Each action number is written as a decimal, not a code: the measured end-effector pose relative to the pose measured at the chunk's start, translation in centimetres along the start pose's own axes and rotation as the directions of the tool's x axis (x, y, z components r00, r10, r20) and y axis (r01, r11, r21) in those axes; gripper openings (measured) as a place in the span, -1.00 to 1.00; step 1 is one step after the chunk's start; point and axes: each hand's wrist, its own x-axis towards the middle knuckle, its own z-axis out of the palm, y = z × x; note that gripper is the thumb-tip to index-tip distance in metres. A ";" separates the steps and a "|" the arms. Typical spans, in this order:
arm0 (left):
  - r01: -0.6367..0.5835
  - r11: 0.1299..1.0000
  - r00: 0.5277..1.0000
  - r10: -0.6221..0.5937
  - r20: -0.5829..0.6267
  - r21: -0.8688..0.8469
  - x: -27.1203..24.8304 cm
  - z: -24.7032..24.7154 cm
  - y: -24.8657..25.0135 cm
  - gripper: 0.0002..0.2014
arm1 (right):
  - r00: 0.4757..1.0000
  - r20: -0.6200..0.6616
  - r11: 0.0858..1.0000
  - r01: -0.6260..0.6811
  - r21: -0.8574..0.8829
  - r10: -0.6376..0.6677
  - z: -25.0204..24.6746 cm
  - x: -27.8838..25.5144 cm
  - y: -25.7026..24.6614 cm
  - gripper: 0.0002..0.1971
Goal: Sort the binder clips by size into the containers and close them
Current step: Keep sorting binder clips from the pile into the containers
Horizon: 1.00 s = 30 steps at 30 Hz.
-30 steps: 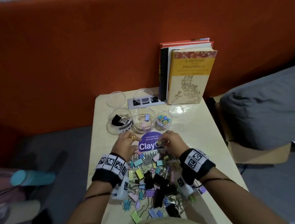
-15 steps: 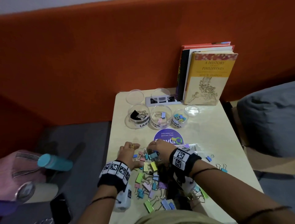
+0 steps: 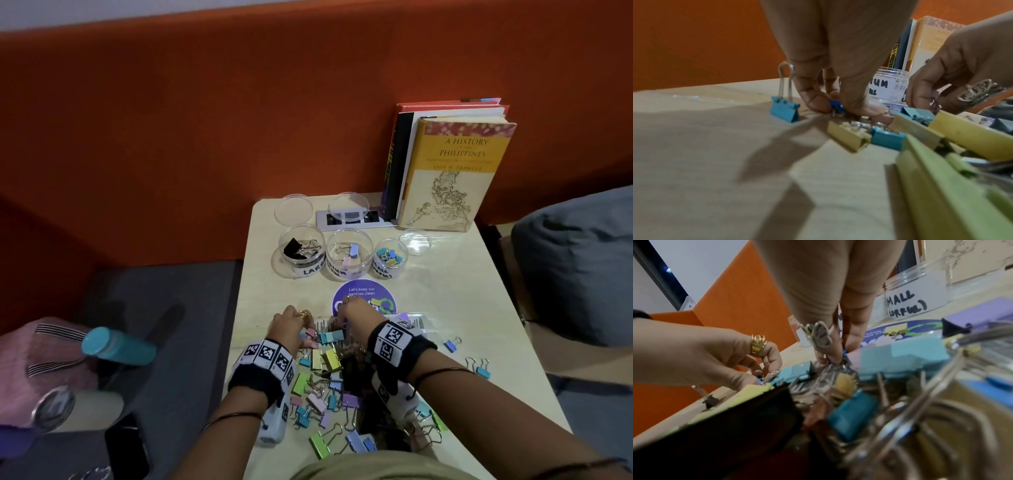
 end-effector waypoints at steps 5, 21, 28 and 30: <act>0.026 1.000 1.000 -0.026 -0.010 -0.005 0.4 -0.3 0.4 -0.67 | 0.993 0.003 0.990 -0.117 0.075 0.117 0.2 0.1 0.6 -0.70; 0.106 0.991 0.989 -0.114 -0.098 -0.085 0.8 0.2 0.1 -0.80 | 0.966 -0.122 0.911 -0.166 0.378 0.226 0.6 -0.5 3.4 -0.78; 0.104 0.995 0.991 -0.104 -0.081 -0.007 1.2 -0.7 -0.4 -0.61 | 0.976 -0.140 0.877 -0.083 0.474 0.169 -0.2 -1.0 2.0 -0.68; 0.104 0.995 0.993 -0.104 -0.056 -0.010 1.3 -0.9 -0.4 -0.64 | 0.987 -0.108 0.881 -0.055 0.469 0.119 -0.6 -0.7 1.2 -0.65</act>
